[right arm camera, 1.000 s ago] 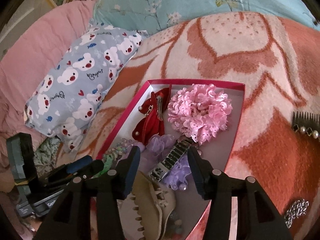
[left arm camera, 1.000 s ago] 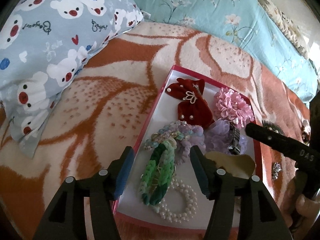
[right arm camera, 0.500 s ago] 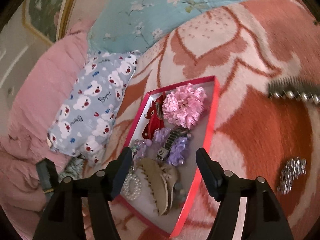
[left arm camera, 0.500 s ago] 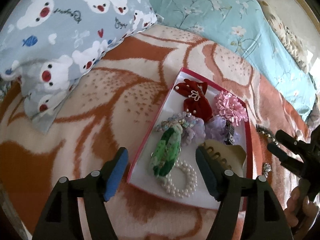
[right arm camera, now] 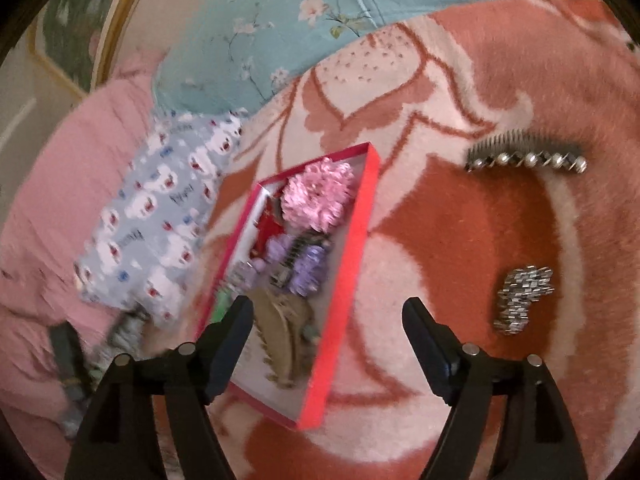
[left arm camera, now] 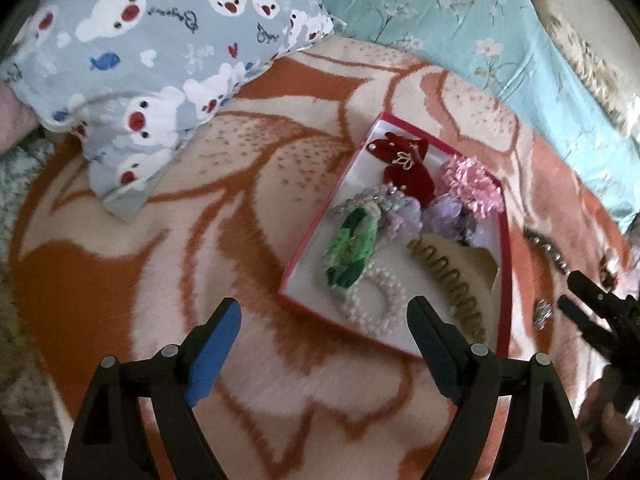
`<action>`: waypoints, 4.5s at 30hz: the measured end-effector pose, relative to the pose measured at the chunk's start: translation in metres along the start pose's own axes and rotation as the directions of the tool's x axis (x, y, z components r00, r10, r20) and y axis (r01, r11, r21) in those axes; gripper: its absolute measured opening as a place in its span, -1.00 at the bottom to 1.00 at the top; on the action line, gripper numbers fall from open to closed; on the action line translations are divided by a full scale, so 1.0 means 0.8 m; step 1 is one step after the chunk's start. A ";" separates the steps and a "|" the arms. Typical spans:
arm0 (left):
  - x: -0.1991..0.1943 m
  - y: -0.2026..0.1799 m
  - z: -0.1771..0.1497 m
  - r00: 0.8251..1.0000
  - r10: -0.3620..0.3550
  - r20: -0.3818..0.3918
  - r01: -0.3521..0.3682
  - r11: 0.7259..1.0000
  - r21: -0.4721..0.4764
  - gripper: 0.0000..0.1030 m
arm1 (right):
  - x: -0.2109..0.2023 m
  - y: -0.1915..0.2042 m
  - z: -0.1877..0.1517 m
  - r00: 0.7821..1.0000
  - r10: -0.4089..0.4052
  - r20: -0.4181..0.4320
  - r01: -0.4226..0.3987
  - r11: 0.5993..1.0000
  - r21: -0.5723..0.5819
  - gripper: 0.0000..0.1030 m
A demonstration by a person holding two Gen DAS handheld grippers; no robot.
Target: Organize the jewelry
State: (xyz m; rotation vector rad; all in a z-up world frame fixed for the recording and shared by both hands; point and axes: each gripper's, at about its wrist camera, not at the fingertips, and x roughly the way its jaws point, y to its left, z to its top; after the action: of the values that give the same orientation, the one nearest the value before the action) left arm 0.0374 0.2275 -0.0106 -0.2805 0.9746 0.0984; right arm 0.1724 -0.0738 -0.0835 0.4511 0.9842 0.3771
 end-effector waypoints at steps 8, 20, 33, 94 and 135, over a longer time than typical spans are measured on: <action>-0.062 -0.008 -0.010 0.998 0.025 0.053 -0.026 0.999 0.031 0.77 | -0.047 0.057 -0.008 0.992 -0.087 0.094 0.106 0.970 -0.219 0.69; -0.113 -0.019 -0.058 0.978 0.150 0.148 -0.171 0.975 0.144 0.99 | -0.057 0.113 -0.065 0.988 -0.121 0.097 0.154 0.845 -0.512 0.91; -0.069 -0.047 -0.057 0.975 0.217 0.048 -0.222 0.950 0.220 0.99 | -0.015 0.104 -0.086 0.973 -0.231 -0.026 0.185 0.835 -0.518 0.91; -0.045 -0.055 -0.059 0.962 0.262 0.076 -0.273 0.930 0.246 0.99 | 0.018 0.104 -0.076 0.984 -0.168 -0.064 0.119 0.875 -0.469 0.95; -0.042 -0.056 -0.066 0.962 0.254 0.097 -0.271 0.931 0.246 0.99 | 0.012 0.112 -0.075 0.987 -0.150 -0.049 0.111 0.881 -0.460 0.95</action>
State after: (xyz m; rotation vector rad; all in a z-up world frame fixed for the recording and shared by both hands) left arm -0.0147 0.1715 -0.0020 0.0937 0.9458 0.2225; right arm 0.1168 0.0181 -0.0720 -0.0612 0.9633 0.4923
